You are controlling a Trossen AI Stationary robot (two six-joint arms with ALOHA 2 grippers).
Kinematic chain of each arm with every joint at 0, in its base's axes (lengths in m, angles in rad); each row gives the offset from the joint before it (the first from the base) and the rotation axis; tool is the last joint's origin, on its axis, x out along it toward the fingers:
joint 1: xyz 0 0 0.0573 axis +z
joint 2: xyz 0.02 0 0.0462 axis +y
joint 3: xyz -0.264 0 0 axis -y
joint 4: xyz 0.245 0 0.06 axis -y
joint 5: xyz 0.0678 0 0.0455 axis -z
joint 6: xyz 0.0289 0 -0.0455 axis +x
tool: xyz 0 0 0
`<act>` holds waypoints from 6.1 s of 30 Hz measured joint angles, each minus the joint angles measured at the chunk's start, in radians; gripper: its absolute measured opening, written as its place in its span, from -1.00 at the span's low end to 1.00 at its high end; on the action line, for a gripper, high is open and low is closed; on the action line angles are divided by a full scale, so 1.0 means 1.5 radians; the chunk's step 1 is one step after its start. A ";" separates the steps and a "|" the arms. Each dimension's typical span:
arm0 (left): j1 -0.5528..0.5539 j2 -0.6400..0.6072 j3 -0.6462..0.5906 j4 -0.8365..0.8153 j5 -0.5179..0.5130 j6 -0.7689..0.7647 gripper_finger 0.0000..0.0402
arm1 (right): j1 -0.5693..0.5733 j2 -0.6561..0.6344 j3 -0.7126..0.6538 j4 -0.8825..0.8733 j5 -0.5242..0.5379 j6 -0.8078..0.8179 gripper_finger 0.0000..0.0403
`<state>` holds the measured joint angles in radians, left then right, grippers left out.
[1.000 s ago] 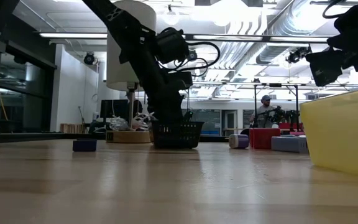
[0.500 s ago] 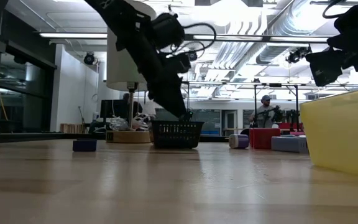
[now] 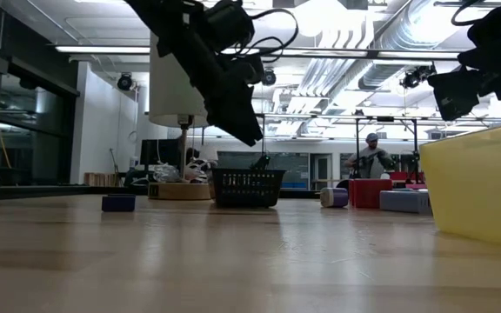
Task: Pick & Place Office items
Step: Put the blue digital timer into the black bin
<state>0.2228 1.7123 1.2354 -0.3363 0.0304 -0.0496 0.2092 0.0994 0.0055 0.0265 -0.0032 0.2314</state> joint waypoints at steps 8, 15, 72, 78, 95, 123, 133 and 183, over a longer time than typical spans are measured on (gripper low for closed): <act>-0.018 0.000 0.000 -0.020 0.032 0.037 0.11 | 0.000 0.000 0.000 0.000 0.000 0.000 -0.06; -0.037 0.000 0.000 -0.082 0.088 0.067 0.11 | 0.000 0.000 0.000 0.000 0.000 0.000 -0.06; -0.195 -0.050 0.001 -0.326 0.092 0.552 0.11 | 0.000 0.001 0.000 0.001 0.001 0.000 -0.06; -0.223 -0.052 0.000 -0.397 0.081 0.534 0.11 | 0.000 0.001 0.000 0.002 0.001 0.000 -0.06; -0.267 -0.052 -0.054 -0.339 0.054 0.537 0.11 | 0.000 0.001 0.000 0.003 0.000 0.000 -0.06; -0.121 -0.052 -0.129 -0.324 0.105 0.669 0.11 | 0.000 0.001 0.000 0.003 0.000 0.000 -0.06; -0.075 -0.056 -0.129 -0.329 0.132 0.698 0.11 | 0.000 0.001 0.000 0.003 0.000 0.000 -0.06; -0.139 -0.059 -0.158 -0.294 0.101 0.746 0.11 | 0.000 0.001 0.000 0.003 0.000 0.000 -0.06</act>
<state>0.0145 1.6234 0.9981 -0.7773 0.1818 1.0693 0.2092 0.1001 0.0055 0.0303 -0.0032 0.2311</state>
